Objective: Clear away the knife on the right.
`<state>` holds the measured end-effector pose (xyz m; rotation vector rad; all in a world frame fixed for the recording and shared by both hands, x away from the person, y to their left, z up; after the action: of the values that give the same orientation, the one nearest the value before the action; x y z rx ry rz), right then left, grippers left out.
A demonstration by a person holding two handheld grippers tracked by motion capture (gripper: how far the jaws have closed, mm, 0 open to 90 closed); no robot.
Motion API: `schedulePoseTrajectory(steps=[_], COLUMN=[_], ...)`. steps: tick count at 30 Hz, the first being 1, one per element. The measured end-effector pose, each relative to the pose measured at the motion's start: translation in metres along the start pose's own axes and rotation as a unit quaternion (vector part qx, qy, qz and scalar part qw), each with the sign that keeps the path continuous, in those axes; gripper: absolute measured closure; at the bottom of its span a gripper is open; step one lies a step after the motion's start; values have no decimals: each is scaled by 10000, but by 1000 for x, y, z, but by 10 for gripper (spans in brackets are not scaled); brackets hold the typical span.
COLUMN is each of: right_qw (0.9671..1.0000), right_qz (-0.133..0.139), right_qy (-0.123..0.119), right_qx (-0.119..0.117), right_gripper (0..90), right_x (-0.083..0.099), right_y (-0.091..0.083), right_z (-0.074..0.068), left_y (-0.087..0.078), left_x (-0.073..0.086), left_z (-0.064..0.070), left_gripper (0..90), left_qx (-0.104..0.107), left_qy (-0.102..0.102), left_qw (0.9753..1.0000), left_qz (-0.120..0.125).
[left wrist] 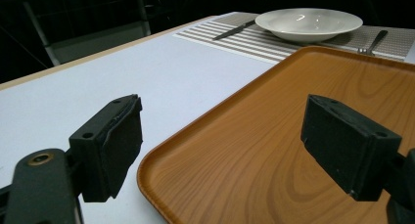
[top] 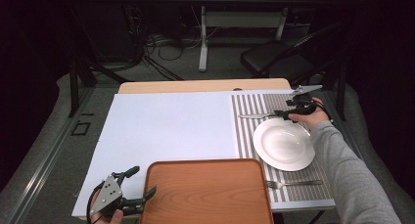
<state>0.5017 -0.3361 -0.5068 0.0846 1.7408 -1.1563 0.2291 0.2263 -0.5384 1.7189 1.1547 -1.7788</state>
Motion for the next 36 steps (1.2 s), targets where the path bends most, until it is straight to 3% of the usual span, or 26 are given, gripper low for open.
schedulePoseTrajectory(steps=[15,21,24,27,32,36], right_qw=[9999,9993,9970,9921,9837,9711], right_qz=[-119,-313,-506,-791,-1092,-1338], right_qy=[96,-195,-585,-968,-1406,-1935], right_qx=[-26,2,68,142,246,407], right_gripper=[276,308,313,305,297,298], right_x=[1,0,-5,-10,-17,-20], right_y=[14,15,14,14,15,17], right_z=[7,7,4,1,-2,-3], left_y=[0,0,0,0,0,0], left_x=[0,1,1,1,0,1], left_z=[0,0,0,0,0,0], left_gripper=[159,159,159,160,160,160], left_qx=[-16,-6,-3,3,-1,-3], left_qy=[-11,-8,2,0,8,-13], left_qw=[10000,10000,10000,10000,10000,10000], left_qz=[-14,-15,-21,-23,-22,-21])
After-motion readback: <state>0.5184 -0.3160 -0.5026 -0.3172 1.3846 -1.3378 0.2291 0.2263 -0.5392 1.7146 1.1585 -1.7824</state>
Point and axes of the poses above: each handheld gripper's, and its own axes: y roughly forward along the jaws, x roughly out of its underside, z roughly to its right, the point moved 2 cm from there along y, roughly forward along the jaws, and after that the axes turned 8 degrees about -x, right-handed, at the moved point
